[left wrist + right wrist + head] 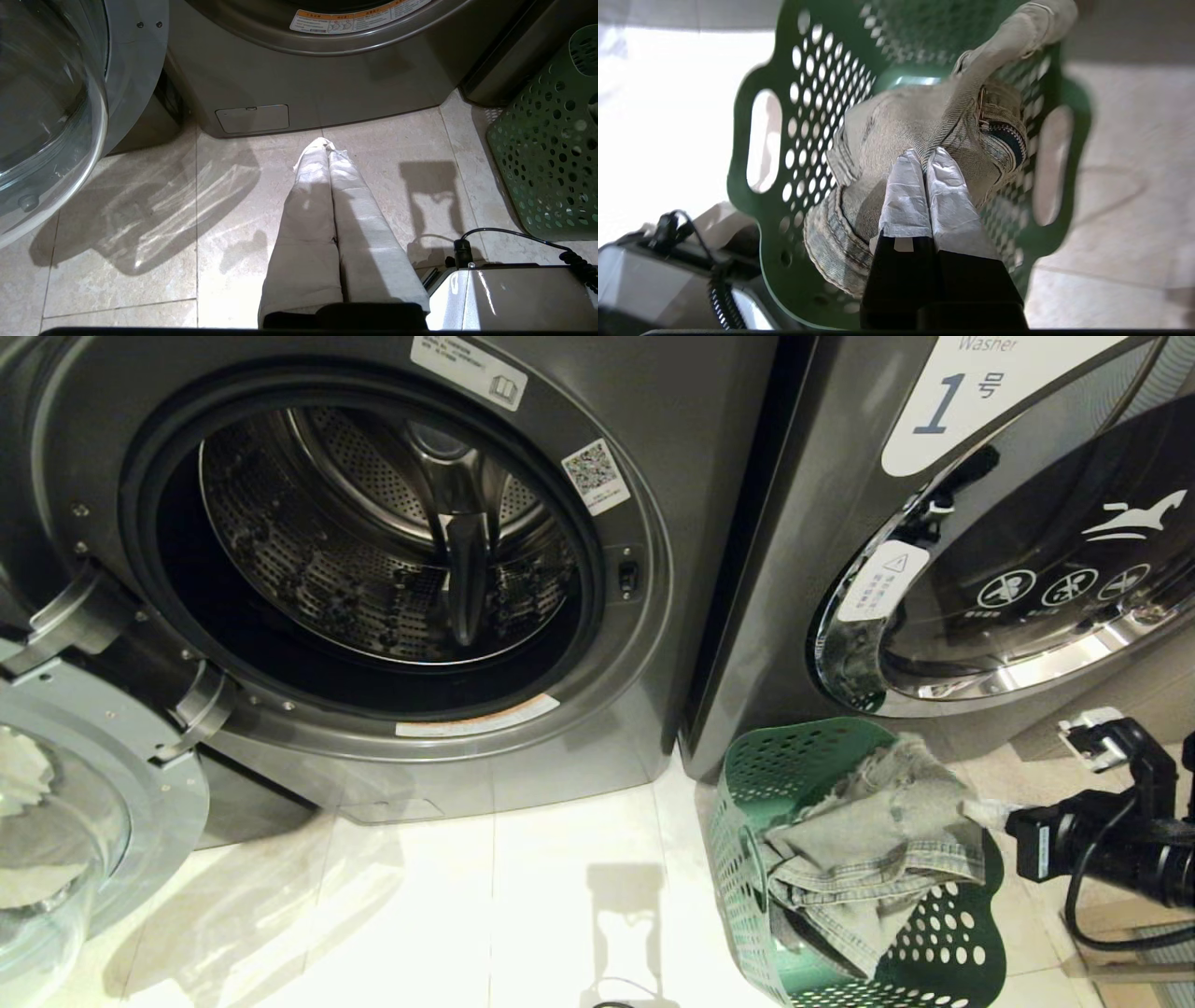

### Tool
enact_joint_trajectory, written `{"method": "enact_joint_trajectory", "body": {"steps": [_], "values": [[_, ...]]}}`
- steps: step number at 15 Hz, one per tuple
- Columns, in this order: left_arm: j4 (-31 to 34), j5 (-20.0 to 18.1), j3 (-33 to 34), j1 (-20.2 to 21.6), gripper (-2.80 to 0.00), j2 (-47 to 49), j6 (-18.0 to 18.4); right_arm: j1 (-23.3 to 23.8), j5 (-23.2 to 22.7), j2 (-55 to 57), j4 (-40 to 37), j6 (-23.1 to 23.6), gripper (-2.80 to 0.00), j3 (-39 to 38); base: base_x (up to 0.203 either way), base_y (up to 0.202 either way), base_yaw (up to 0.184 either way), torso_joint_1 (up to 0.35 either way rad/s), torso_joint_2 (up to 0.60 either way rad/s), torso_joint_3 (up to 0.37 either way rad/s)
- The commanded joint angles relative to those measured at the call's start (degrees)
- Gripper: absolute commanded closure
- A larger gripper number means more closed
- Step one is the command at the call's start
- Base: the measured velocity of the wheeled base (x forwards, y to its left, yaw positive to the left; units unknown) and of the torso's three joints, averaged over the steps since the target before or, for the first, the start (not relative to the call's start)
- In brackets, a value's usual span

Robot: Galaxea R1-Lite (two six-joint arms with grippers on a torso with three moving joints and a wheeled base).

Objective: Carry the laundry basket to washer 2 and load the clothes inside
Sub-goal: Place the clothes into the washing machine

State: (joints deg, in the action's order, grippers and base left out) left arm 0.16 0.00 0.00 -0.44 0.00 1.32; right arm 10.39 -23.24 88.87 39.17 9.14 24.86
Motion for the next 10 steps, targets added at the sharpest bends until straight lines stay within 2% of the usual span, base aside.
{"method": "enact_joint_trajectory", "body": {"steps": [1, 3, 7, 10], "values": [[0.02, 0.0, 0.0, 0.0, 0.0, 0.09, 0.0, -0.1, 0.25, -7.15, 0.13, 0.15, 0.0, -0.22, 0.0, 0.0, 0.0, 0.0, 0.0, 0.0], [0.02, 0.0, 0.0, 0.0, 0.0, 0.09, 0.0, -0.24, 1.5, -10.29, 0.01, 0.5, 0.0, 0.11, 0.0, 0.0, 0.0, 0.0, 0.0, 0.0], [0.02, 0.0, 0.0, 0.0, 0.0, 0.09, -0.09, -3.18, 7.46, -15.68, -0.54, 1.61, 0.0, 1.63, 0.0, 0.0, 0.0, 0.0, 0.0, 0.0], [0.02, 0.0, 0.0, 0.0, 0.0, 0.09, 0.0, -3.74, 8.85, -20.15, -8.65, 1.67, 0.0, 6.18, 0.0, 0.0, 0.0, 0.0, 0.0, 0.0]]}}
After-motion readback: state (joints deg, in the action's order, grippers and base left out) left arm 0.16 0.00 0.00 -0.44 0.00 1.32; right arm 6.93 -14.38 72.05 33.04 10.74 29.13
